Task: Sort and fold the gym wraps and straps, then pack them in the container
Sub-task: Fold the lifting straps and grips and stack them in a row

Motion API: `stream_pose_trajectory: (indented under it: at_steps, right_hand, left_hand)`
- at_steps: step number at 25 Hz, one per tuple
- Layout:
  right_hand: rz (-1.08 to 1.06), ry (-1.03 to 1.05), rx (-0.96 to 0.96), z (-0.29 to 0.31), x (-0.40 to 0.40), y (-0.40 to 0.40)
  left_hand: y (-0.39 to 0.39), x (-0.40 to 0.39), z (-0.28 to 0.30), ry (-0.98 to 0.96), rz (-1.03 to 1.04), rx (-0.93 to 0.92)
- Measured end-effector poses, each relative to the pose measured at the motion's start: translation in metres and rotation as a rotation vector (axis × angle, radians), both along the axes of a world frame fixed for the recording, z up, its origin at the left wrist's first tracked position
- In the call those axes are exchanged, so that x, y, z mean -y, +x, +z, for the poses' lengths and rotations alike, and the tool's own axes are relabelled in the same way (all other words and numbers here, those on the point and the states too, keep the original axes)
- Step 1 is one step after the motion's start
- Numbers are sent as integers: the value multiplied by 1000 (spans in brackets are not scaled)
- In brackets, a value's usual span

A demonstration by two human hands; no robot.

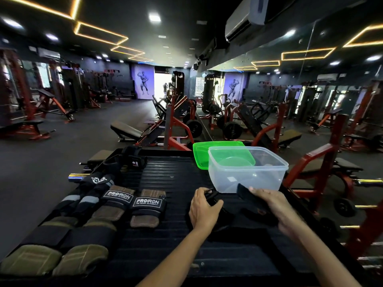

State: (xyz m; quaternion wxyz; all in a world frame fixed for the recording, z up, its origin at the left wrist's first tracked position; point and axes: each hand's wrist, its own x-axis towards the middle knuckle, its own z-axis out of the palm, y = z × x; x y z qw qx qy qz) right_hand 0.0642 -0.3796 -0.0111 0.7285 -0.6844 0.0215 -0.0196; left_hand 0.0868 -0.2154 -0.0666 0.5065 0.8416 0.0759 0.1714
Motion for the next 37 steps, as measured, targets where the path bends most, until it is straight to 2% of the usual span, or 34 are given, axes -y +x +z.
stream_pose_trajectory:
  at_steps: [5,9,13,16,19,24,27,31,34,37]
  right_hand:
    - [58,-435,-81,4,-20,40]
    - [181,-430,-266,19,-32,62]
    - [316,-613,-418,19,-41,84]
    - [402,-620,-497,23,-47,95]
    - [466,-544,-495,25,-43,102]
    - [543,-217,-446,14,-28,101]
    - [516,-440,-463,12,-27,99]
    - [505,-660,-509,21,-36,106]
    - [460,-703,-526,26,-45,104]
    - [422,-720,-529,27,-50,103]
  left_hand:
    - [0,1,-3,6,0,74]
    - [-1,0,-4,-13,4,97]
    - [-1,-1,-4,-77,-52,119]
    - [0,-2,-4,-121,-71,91]
    - [2,-2,-7,-160,-65,59]
    - [5,-3,-9,-200,-68,52]
    - [3,-5,-6,-189,-73,105]
    - [-1,-2,-6,-63,-51,172]
    - [-1,-2,-7,-33,-42,198]
    - [0,-3,-8,-92,-49,178]
